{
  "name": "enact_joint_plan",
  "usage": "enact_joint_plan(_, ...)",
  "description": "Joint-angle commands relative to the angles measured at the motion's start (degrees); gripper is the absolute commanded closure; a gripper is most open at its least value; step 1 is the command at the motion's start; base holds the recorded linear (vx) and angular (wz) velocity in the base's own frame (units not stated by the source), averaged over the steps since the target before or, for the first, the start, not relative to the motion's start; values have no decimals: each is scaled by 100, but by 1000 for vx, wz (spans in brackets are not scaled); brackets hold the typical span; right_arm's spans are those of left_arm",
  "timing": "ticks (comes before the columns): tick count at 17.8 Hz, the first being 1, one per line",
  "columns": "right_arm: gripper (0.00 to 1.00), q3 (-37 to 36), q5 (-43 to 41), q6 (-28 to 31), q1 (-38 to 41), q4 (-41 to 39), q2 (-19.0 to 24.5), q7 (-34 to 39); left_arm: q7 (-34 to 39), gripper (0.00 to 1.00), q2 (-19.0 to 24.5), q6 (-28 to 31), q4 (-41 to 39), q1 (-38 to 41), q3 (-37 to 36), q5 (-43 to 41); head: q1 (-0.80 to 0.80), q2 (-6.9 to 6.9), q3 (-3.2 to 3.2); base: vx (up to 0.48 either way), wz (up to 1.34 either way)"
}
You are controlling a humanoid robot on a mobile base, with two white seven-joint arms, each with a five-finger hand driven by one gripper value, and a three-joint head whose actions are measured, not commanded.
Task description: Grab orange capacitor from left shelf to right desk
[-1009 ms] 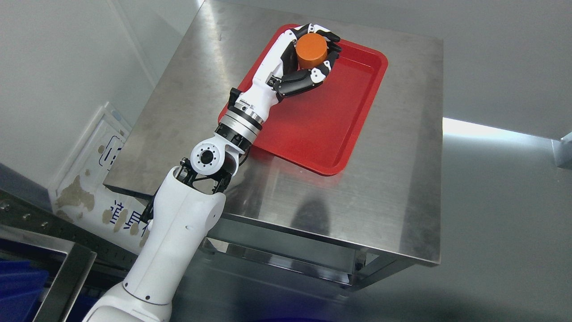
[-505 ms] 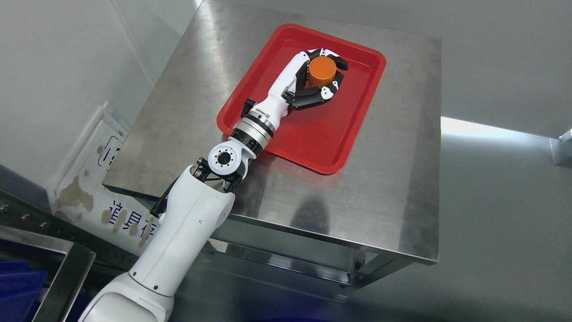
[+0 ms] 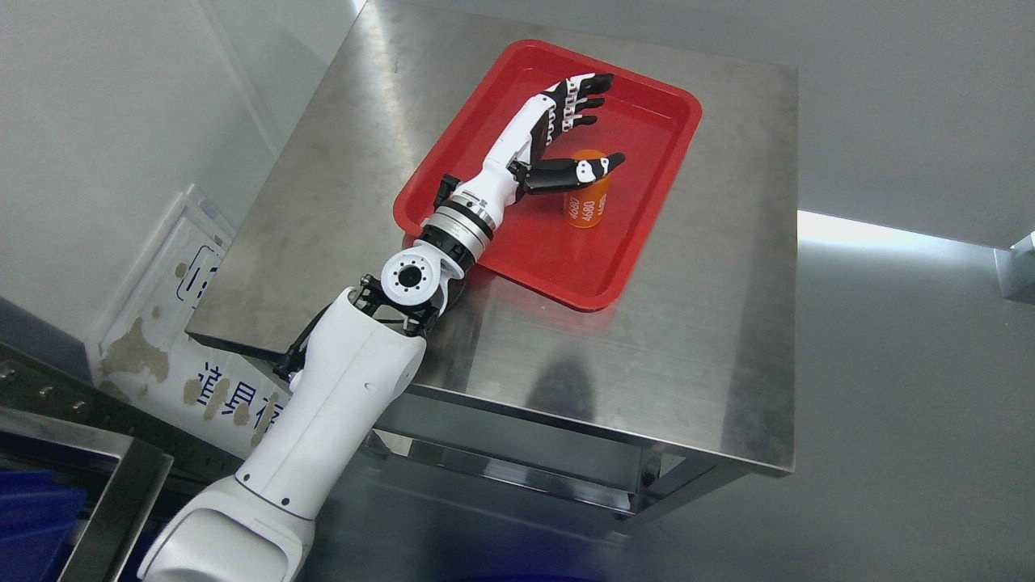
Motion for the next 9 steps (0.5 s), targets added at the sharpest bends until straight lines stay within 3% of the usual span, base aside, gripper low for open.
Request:
enact_joint_plan(1,0,-61,35,-5,133,-100,-98,1,-23,0,100,98,-161,-103,753,9,0,0,0,0,0)
enact_joint_plan(9,0,-61,35,-5,133,-100,-98,1,-41,0,100,520,-2464,1417,1825,18,0,1,0,0,0)
